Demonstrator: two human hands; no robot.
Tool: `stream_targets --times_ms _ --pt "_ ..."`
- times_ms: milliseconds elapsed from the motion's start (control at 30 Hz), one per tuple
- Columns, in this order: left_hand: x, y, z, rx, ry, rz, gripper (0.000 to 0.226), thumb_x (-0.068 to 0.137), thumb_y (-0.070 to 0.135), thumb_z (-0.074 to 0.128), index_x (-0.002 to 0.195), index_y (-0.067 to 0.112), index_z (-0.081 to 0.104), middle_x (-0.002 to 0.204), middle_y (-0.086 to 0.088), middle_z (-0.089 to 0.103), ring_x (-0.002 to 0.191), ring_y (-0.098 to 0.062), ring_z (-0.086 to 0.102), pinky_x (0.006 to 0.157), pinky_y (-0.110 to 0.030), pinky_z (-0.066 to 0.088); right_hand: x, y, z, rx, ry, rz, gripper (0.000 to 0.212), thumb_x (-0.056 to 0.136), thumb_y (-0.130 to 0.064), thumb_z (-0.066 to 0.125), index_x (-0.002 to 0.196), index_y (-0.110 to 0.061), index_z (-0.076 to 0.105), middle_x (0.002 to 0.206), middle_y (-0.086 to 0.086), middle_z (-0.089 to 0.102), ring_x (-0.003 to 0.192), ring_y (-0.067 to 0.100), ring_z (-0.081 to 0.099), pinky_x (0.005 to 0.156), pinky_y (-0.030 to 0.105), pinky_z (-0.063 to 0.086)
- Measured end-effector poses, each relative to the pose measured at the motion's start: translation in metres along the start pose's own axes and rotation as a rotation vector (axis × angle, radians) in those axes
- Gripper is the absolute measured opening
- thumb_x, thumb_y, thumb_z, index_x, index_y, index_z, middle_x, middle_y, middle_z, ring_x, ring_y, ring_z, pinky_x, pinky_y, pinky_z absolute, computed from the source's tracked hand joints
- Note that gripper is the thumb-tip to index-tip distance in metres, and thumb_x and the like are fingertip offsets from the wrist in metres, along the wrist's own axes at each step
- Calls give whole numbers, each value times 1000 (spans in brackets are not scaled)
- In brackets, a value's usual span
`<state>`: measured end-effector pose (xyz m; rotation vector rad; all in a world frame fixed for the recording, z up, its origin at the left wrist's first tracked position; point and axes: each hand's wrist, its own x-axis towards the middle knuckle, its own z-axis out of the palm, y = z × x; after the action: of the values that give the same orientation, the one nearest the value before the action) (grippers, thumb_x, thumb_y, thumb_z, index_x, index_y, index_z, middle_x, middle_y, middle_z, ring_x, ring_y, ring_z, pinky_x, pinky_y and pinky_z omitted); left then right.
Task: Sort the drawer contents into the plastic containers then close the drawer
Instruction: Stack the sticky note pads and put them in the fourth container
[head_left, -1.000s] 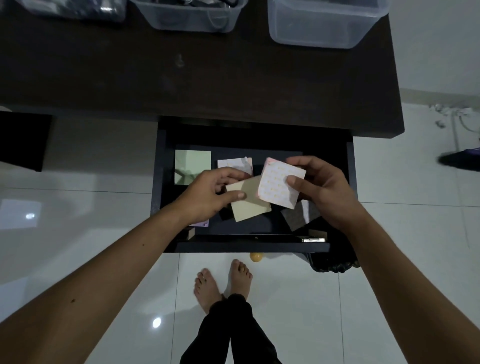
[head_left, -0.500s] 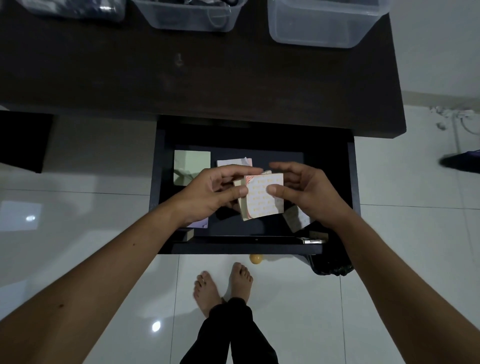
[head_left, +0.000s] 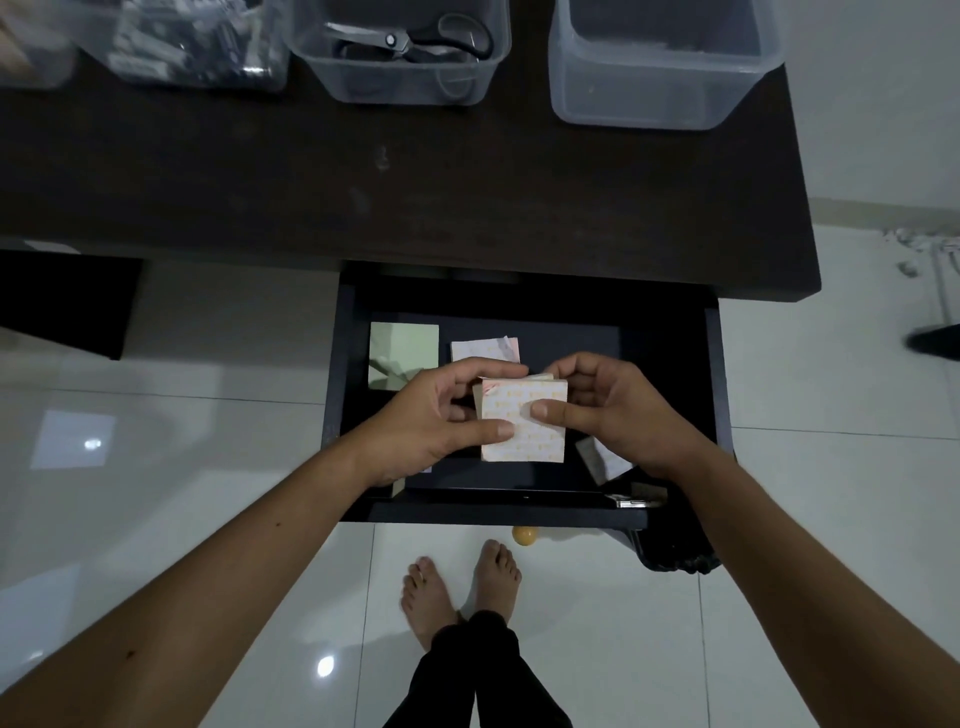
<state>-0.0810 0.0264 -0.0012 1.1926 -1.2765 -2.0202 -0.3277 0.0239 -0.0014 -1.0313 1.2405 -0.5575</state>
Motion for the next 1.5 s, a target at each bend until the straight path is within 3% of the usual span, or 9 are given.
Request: stream_targets --times_ms 133,300,433,633,767,933,1167,1267,1500 --pt "-14 7 -5 58 73 16 49 95 -1 71 134 28 66 129 2 70 120 -12 67 94 -30 60 4 -8 8 24 -43 -5 35 81 -16 81 111 -4 67 109 15 77 101 25 76 81 32 63" --pt "-43 14 -25 65 79 -32 47 97 5 71 132 35 67 127 12 72 122 -12 67 95 -35 61 22 -15 23 -54 46 -59 41 92 -44 62 108 -8 72 100 7 76 87 20 69 78 34 56" --pt "-70 13 -39 97 88 -45 47 96 10 73 134 37 66 130 9 71 127 -16 65 103 -40 58 48 -14 43 -223 69 -147 23 87 -26 82 105 -16 74 100 7 76 92 22 71 86 27 56" --pt "-100 7 -58 37 144 -10 47 95 9 72 130 40 68 127 4 71 124 -18 67 95 -34 61 81 -11 76 -610 94 -282 53 71 -40 93 117 -26 71 103 -9 67 90 9 61 73 8 43" --pt "-106 4 -64 -7 144 -16 47 93 8 73 131 36 69 129 3 72 123 -18 68 97 -34 60 92 -10 86 -720 110 -291 75 70 -43 93 137 -27 62 111 -8 59 91 -2 55 78 14 42" --pt "-105 2 -64 -15 106 -40 47 96 3 71 135 29 65 129 3 72 124 -18 68 101 -35 59 101 -7 88 -815 90 -252 87 69 -48 93 145 -24 56 114 -4 57 109 16 57 94 33 49" --pt "-104 0 -64 -10 119 -45 48 95 2 70 136 26 64 128 3 73 124 -18 68 100 -35 59 96 -10 89 -740 111 -257 72 63 -39 97 125 -30 60 119 -7 53 101 5 51 76 18 39" --pt "-104 0 -63 -6 121 -44 48 95 3 70 137 26 64 129 4 72 125 -17 68 99 -34 59 89 -10 90 -681 92 -305 61 69 -33 94 116 -31 56 113 -12 61 84 -2 47 72 23 38" --pt "-104 4 -60 37 129 -59 48 96 3 70 137 28 63 129 6 73 125 -14 67 100 -33 59 70 -22 86 -337 45 -296 36 88 -15 82 116 -22 60 98 1 74 77 13 65 72 29 55"
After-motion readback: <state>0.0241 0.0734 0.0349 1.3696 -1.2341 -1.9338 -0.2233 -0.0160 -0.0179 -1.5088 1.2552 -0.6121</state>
